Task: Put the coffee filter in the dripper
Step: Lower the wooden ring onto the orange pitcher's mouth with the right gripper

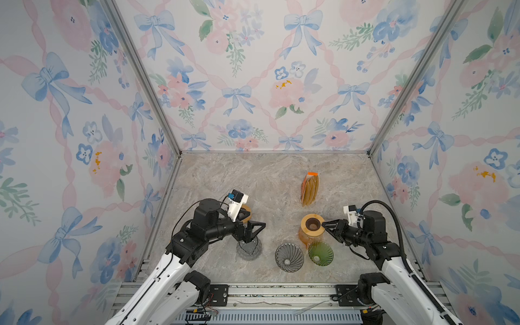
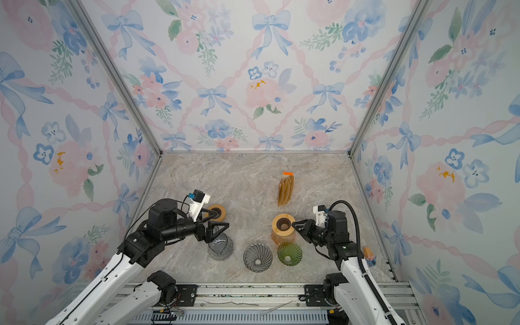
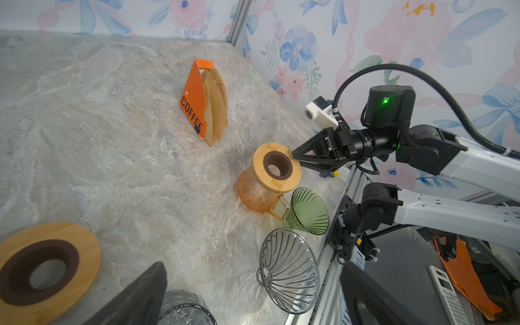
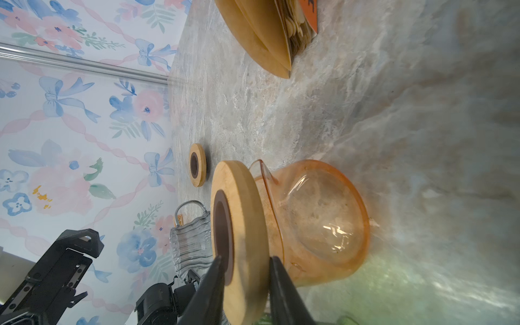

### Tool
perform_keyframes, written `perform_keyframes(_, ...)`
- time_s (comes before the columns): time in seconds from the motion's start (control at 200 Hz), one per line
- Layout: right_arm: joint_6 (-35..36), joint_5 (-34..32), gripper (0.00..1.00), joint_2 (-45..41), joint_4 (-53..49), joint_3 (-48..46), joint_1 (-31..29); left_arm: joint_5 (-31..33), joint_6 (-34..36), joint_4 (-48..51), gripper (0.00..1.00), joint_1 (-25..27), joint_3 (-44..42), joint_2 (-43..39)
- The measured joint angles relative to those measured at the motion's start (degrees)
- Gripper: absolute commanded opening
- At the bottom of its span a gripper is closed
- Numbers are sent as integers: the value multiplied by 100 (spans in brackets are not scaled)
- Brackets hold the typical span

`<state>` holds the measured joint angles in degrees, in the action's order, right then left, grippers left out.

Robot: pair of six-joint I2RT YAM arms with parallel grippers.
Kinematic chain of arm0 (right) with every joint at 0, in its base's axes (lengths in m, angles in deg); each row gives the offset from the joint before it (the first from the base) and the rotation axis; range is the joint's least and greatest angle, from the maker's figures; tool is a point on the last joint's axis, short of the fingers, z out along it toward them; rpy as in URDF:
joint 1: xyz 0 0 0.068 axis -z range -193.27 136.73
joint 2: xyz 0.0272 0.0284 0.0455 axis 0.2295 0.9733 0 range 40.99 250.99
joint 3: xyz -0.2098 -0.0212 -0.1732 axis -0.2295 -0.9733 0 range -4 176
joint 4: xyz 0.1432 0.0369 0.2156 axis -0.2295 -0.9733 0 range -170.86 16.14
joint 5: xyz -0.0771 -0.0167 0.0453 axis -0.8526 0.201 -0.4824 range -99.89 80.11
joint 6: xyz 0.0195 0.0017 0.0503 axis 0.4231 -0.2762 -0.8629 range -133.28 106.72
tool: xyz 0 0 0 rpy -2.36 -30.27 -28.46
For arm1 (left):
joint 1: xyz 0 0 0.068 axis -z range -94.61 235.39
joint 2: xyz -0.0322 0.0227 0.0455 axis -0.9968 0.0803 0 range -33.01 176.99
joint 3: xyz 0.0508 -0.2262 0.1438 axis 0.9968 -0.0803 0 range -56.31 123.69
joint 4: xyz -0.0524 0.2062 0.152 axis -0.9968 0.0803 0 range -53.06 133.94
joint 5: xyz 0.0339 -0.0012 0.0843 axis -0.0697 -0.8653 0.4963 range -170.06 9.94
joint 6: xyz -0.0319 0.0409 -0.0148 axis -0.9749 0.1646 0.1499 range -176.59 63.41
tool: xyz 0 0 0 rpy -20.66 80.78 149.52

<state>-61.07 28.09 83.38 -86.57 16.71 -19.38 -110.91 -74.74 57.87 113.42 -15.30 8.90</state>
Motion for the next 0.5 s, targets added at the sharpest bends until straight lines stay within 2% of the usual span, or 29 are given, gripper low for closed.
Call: perform_keyframes(0.5,461,-501,35,-7,-798,330,-37,-2,-2,-2,98,0,0,-13)
